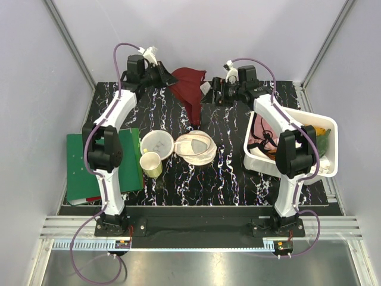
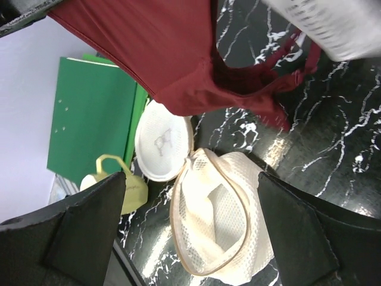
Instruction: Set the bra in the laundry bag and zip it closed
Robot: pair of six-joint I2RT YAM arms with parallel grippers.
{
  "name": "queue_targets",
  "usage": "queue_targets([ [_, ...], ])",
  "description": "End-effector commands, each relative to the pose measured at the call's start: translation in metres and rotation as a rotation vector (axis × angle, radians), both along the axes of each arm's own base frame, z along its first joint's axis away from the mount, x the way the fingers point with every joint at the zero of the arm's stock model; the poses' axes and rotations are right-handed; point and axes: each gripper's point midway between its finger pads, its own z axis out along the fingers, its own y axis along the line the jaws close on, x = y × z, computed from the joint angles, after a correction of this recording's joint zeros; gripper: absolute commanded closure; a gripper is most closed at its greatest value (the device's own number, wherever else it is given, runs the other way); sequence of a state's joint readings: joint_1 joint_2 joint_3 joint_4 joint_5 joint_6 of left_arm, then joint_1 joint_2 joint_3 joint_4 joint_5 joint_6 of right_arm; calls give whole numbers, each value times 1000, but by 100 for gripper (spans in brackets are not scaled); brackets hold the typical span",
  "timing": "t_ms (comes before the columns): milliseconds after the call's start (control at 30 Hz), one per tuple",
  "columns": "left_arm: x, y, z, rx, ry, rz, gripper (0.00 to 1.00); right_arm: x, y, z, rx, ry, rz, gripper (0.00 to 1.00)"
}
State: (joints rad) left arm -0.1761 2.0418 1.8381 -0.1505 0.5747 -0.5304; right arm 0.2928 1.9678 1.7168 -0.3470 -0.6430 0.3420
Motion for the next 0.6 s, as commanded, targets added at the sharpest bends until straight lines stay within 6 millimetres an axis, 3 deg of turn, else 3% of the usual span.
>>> queue_targets([
  [0, -19, -14, 65, -62, -152, -114, 100, -13, 9, 31, 58, -34, 78, 0],
  [67, -23, -16, 75, -86, -159, -124, 100, -19, 12, 48, 103, -48, 82, 0],
  [100, -26, -17, 81, -98, -170, -139, 100, -23, 13, 43, 118, -29, 83, 0],
  [167, -31, -19, 88, -118, -168, -144, 100, -30, 18, 61, 189, -38, 89, 0],
  [400, -50, -27, 117, -224, -188, -197, 100, -43, 31, 58, 304, 59, 55, 0],
  [433, -52, -28, 118, -235, -185, -205, 100, -41, 34, 69, 348, 27, 56, 0],
  [567, -62, -34, 124, -252, -180, -233, 100, -41, 39, 73, 410, 17, 50, 0],
])
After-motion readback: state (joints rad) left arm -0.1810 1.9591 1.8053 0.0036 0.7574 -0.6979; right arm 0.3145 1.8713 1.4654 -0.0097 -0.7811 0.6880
